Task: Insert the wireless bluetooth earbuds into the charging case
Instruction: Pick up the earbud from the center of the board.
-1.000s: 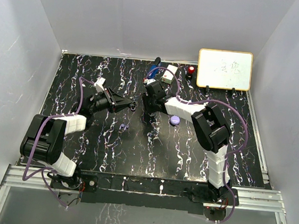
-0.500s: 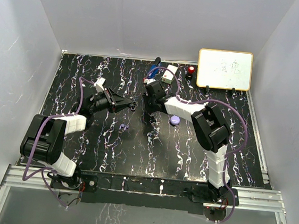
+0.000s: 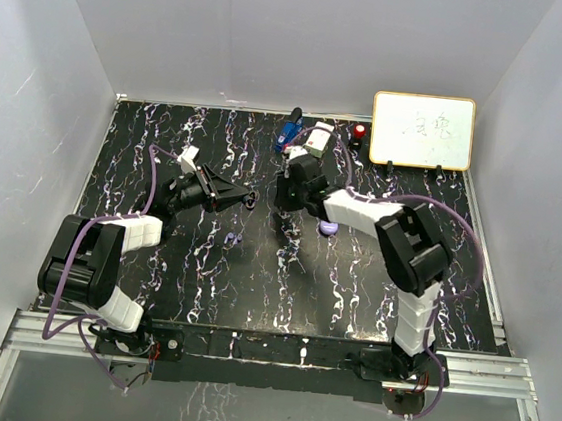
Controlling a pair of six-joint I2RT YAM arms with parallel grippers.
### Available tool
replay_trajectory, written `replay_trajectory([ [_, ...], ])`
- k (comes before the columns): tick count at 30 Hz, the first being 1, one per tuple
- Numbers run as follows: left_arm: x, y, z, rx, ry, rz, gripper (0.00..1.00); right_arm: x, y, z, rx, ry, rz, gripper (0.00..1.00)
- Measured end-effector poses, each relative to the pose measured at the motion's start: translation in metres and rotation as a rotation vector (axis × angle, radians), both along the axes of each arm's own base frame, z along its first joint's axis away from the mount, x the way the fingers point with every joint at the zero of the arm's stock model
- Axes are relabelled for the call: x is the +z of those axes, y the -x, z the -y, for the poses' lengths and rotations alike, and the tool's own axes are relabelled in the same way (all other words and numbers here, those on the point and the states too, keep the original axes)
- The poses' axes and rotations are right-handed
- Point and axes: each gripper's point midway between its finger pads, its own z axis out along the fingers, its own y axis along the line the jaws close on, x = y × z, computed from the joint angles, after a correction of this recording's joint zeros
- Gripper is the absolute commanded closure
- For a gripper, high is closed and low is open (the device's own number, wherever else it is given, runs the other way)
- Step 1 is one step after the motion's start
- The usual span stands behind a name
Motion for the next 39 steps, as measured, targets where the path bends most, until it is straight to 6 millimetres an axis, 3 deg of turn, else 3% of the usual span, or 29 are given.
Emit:
replay_trajectory([
  [3,-0.001,0.001,0.000,-0.007,-0.001,-0.001,1.00,0.025,0.001,0.010,-0.021,-0.124,0.025,0.93],
  [9,-0.005,-0.001,0.009,-0.036,-0.001,-0.013,1.00,0.093,-0.012,0.032,-0.072,-0.344,0.166,0.93],
  [14,-0.006,-0.001,0.023,-0.078,0.005,-0.012,1.00,0.139,0.000,0.030,-0.032,-0.490,0.278,0.93],
  [18,-0.005,0.000,0.034,-0.106,0.015,-0.007,1.00,0.151,0.016,0.031,-0.002,-0.592,0.307,0.93],
  [35,0.011,-0.005,0.049,-0.142,0.059,0.035,1.00,0.196,0.038,0.025,0.108,-0.870,0.431,0.98],
  [39,0.013,-0.007,0.050,-0.146,0.076,0.032,1.00,0.194,0.041,0.025,0.121,-0.897,0.451,1.00],
])
